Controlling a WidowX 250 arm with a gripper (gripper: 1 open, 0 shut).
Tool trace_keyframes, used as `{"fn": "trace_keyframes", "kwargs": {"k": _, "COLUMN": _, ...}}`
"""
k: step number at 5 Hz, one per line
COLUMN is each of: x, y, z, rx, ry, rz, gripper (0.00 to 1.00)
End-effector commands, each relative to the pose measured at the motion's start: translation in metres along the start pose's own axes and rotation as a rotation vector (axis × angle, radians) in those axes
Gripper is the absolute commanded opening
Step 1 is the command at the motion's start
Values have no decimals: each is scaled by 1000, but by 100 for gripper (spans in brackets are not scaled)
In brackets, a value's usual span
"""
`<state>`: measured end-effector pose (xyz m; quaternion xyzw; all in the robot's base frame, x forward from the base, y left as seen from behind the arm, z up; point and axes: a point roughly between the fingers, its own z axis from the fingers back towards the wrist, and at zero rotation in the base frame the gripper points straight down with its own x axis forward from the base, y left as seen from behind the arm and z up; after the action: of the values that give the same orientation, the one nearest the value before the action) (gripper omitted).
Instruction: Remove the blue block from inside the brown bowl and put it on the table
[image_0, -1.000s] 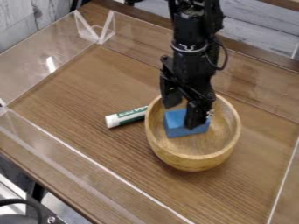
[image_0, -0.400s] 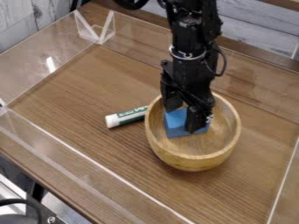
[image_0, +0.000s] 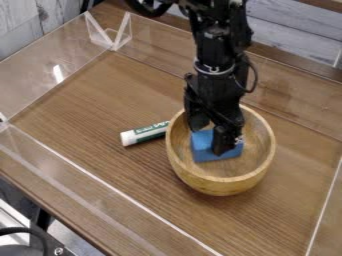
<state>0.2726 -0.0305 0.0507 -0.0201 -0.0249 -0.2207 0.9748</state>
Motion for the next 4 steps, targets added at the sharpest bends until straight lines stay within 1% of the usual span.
{"fn": "trace_keyframes", "kwargs": {"k": 1, "x": 5, "y": 3, "z": 5, "rx": 12, "ry": -37, "rz": -2, "gripper": 0}}
{"fn": "trace_keyframes", "kwargs": {"k": 4, "x": 4, "y": 4, "z": 18, "rx": 11, "ry": -12, "rz": 3, "gripper": 0}}
